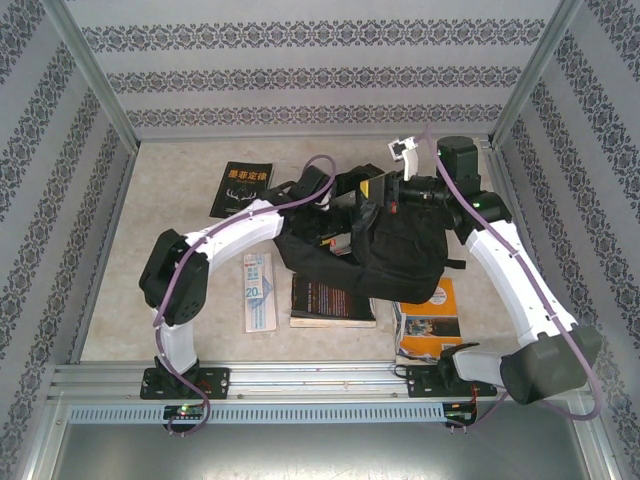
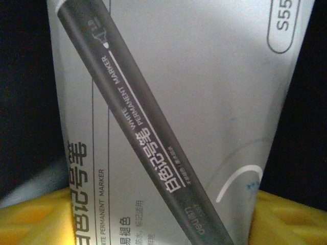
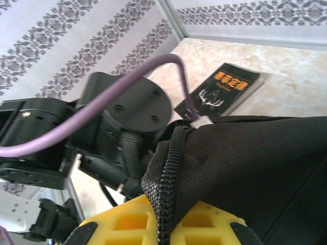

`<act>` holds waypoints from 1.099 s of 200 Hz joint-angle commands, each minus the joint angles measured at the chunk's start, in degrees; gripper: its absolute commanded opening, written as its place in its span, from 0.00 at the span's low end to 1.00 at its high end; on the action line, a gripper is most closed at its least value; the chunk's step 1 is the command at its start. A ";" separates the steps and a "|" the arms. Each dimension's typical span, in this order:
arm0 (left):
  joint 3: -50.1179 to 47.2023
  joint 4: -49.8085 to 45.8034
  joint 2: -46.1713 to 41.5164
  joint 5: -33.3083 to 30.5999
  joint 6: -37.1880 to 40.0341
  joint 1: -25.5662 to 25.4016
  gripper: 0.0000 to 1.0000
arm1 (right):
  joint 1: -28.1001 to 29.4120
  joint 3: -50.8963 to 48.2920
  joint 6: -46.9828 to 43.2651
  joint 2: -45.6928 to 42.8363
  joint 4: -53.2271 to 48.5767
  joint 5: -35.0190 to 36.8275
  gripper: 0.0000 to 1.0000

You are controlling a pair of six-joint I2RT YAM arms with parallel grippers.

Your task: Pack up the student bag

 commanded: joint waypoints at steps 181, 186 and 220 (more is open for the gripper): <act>-13.23 24.18 -10.70 10.86 -8.15 0.47 1.00 | -0.44 -2.87 -3.37 -1.34 5.90 6.54 0.00; -13.80 22.32 -12.03 9.94 -7.12 0.81 1.00 | -0.41 -3.03 -3.84 -1.60 5.35 7.89 0.00; -16.75 13.64 -18.01 8.91 -0.89 2.25 1.00 | 0.23 -3.67 -7.51 -2.22 1.05 15.41 0.00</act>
